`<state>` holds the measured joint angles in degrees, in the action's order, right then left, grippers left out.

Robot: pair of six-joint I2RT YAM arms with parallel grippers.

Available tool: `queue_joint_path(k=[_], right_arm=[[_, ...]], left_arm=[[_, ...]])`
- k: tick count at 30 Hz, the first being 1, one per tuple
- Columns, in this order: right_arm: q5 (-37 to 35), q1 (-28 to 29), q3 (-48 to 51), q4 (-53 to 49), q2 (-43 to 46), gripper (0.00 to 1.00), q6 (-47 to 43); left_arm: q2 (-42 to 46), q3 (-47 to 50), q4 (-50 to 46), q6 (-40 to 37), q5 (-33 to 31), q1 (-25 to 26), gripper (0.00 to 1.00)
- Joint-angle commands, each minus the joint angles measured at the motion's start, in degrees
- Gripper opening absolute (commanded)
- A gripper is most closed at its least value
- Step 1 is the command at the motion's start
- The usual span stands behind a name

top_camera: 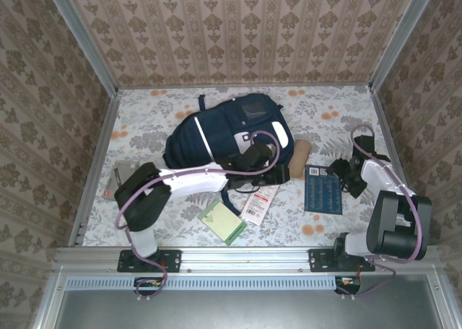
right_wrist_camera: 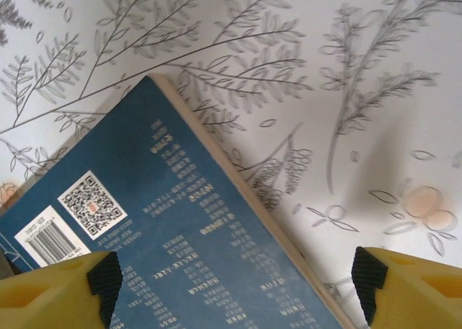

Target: Pack books, pencil case, and school supplies into a backpack

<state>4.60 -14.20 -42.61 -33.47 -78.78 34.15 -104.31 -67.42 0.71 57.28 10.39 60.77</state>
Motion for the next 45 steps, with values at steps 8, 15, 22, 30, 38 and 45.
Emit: queue_joint_path(k=[8,15,22,30,38,45], right_arm=[[2.6,0.08,1.18,2.43,-3.07,0.66,-4.33],[4.85,0.91,3.36,2.36,0.67,0.62,-3.75],[5.99,1.9,5.42,2.36,2.85,0.61,-2.68],[6.81,1.9,5.7,4.12,2.71,0.58,-2.93],[7.96,2.13,6.04,4.9,2.26,0.56,-2.95],[8.14,2.22,5.96,5.0,2.09,0.55,-2.85]], left_arm=[[-12.61,-9.7,3.94,5.02,0.62,4.0,0.56],[-16.8,-13.66,2.67,5.8,1.6,4.69,0.53],[-20.1,-16.96,-2.0,5.96,1.39,5.14,0.51],[-23.46,-20.66,-3.64,5.13,2.94,5.56,0.5],[-24.28,-19.91,6.55,7.09,8.41,6.02,0.47],[-20.69,-11.81,28.1,11.8,11.55,5.78,0.44]])
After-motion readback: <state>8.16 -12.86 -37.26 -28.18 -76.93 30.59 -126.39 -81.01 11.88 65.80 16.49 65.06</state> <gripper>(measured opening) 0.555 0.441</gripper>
